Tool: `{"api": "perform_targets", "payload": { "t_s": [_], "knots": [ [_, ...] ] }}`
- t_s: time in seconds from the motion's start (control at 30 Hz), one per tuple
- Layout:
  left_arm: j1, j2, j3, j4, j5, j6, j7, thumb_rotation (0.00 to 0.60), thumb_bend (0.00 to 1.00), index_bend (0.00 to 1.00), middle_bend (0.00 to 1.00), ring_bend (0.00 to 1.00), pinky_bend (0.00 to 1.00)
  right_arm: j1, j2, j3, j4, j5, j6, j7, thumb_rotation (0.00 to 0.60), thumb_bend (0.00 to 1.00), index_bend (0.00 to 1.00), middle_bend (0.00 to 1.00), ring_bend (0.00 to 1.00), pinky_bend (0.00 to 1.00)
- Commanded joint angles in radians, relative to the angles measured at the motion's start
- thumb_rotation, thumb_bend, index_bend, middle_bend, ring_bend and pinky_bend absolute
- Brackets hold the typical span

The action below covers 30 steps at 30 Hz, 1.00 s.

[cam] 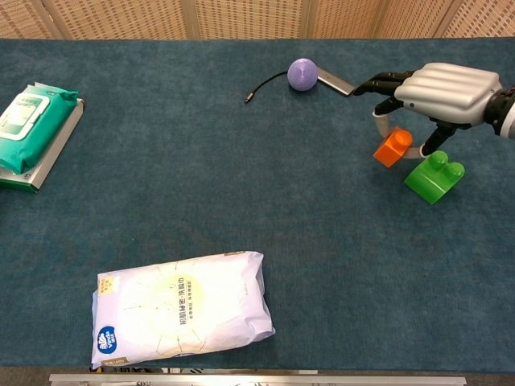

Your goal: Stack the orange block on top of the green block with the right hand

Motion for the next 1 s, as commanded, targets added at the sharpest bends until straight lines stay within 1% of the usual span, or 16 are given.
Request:
{"api": "perform_targets", "payload": {
  "t_s": [0.03, 0.13, 0.27, 0.47, 0.67, 0.83, 1.0],
  "knots": [
    [0.000, 0.000, 0.001, 0.001, 0.003, -0.001, -0.005, 0.600, 0.11, 0.36, 0.38, 0.39, 0.54, -0.011, 0.018, 0.012, -0.031, 0.032, -0.021, -0.032, 0.600, 0.22, 0.62, 0.10, 0.00, 0.22],
    [0.000, -0.001, 0.002, 0.005, 0.006, -0.002, -0.013, 0.600, 0.11, 0.36, 0.38, 0.39, 0.54, -0.020, 0.037, 0.021, -0.071, 0.071, -0.047, -0.064, 0.600, 0.22, 0.62, 0.10, 0.00, 0.21],
    [-0.001, 0.001, 0.003, 0.010, 0.011, -0.004, -0.026, 0.600, 0.11, 0.36, 0.38, 0.39, 0.54, -0.034, 0.064, 0.039, -0.136, 0.149, -0.082, -0.119, 0.600, 0.22, 0.62, 0.10, 0.00, 0.20],
    [-0.002, 0.001, 0.006, 0.018, 0.019, -0.007, -0.044, 0.600, 0.11, 0.36, 0.38, 0.39, 0.54, -0.054, 0.093, 0.066, -0.226, 0.276, -0.110, -0.219, 0.600, 0.23, 0.62, 0.10, 0.00, 0.20],
    [-0.001, 0.001, 0.010, 0.023, 0.023, -0.009, -0.055, 0.600, 0.11, 0.36, 0.38, 0.39, 0.54, -0.069, 0.103, 0.084, -0.282, 0.387, -0.113, -0.314, 0.600, 0.24, 0.62, 0.10, 0.00, 0.20],
    [0.000, 0.001, 0.011, 0.025, 0.024, -0.011, -0.060, 0.600, 0.11, 0.36, 0.38, 0.39, 0.54, -0.083, 0.101, 0.086, -0.304, 0.417, -0.107, -0.340, 0.600, 0.24, 0.62, 0.10, 0.00, 0.20],
    [0.000, 0.001, 0.012, 0.025, 0.024, -0.011, -0.061, 0.600, 0.11, 0.36, 0.38, 0.39, 0.54, -0.100, 0.091, 0.082, -0.307, 0.402, -0.104, -0.331, 0.600, 0.24, 0.62, 0.10, 0.00, 0.20]
  ]
}}
